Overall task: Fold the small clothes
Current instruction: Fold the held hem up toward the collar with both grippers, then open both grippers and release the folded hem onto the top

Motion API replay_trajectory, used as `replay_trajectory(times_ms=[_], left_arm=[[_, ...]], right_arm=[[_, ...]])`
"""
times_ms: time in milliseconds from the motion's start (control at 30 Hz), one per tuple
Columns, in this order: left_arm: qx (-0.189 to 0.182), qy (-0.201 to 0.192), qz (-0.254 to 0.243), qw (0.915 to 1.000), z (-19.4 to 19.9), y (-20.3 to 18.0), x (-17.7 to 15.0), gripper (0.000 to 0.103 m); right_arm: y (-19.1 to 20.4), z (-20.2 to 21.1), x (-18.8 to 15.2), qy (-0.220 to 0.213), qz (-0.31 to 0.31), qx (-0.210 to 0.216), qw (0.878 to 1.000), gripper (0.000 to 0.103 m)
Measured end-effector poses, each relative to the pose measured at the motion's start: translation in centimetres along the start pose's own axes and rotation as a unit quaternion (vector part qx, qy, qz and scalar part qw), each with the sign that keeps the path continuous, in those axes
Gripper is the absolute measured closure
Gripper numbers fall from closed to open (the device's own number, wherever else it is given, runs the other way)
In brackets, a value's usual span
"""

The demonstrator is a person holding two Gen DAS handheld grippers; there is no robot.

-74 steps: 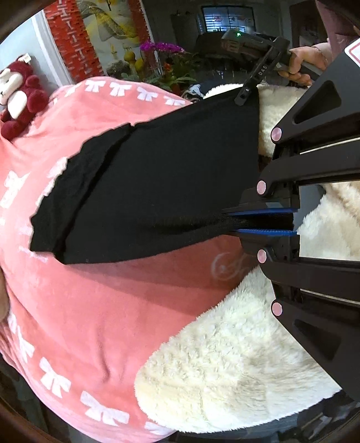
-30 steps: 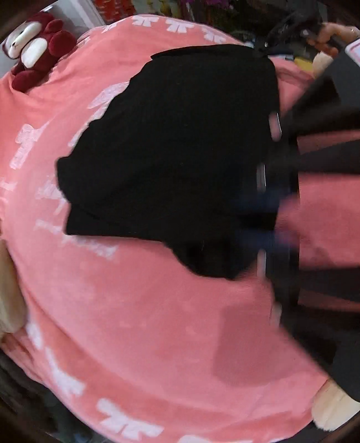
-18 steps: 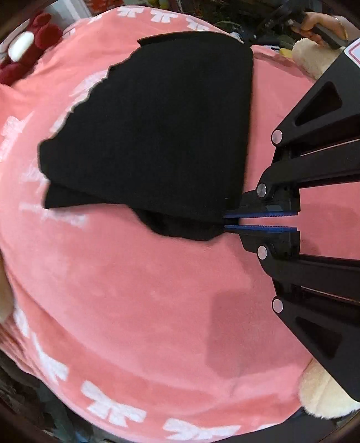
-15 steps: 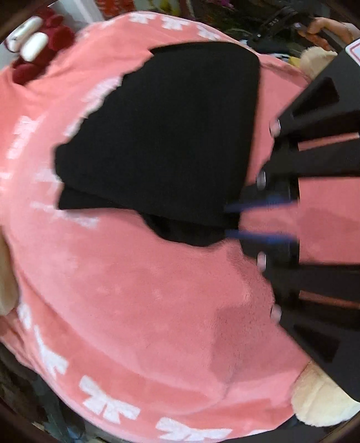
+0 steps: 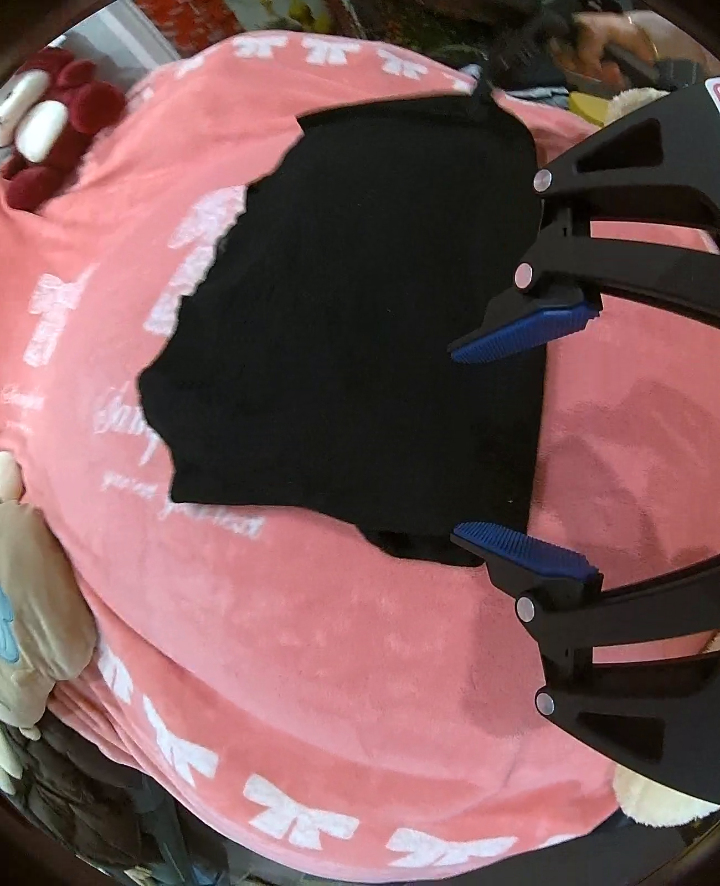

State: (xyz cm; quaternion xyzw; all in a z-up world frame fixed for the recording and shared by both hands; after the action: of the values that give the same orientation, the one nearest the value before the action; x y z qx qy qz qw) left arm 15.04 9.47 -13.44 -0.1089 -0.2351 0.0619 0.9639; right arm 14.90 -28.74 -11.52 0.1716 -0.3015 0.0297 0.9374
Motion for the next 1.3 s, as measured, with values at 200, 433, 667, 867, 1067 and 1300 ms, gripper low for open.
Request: replay_trajectory(times_ms=[200,433,667,867,1067,1300], left_arm=[[0.026,0.012,-0.027,0.9992,-1.6,-1.1,-0.4,0.045],[0.056,0.019,-0.036,0.9976,-2.7,-0.4,-0.9,0.039],[0.066,0.025,-0.036,0.9969,-3.0,-0.3,-1.7,0.039],[0.068,0.016,-0.051,0.9963,-2.2,-0.9,-1.7,0.039],[0.065,0.008,-0.057,0.9962,-1.6,-1.3,-1.5,0.039],[0.063,0.013,-0.055,0.9964,-1.6,-1.4,-1.9,0.039]], right_arm=[[-4.1,-2.0,-2.9,0.071,-0.030,-0.085,0.993,0.096],[-2.8,1.9,-3.4,-0.014,-0.080,-0.074,0.994,0.085],[-0.7,-1.4,-5.0,0.056,-0.027,-0.138,0.989,0.085],[-1.0,-0.1,-6.0,0.034,-0.108,-0.142,0.983,0.055],[-1.6,-2.3,-6.3,0.039,-0.178,-0.125,0.975,0.045],[-1.0,-3.1,-6.2,0.043,-0.175,-0.120,0.976,0.050]])
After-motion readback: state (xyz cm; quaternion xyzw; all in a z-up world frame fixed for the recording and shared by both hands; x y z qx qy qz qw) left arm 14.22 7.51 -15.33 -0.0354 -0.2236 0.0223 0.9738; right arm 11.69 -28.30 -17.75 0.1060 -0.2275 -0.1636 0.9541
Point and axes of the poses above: each gripper's, at about its wrist camera, not at the fingertips, and z roughly against the way its jaws point, y to its left, x to its top, the point moved 3 cm from there along -z, roughly the way its jaws point, and after that the axes turned 10 degrees about -y, right-handed, at the moved point
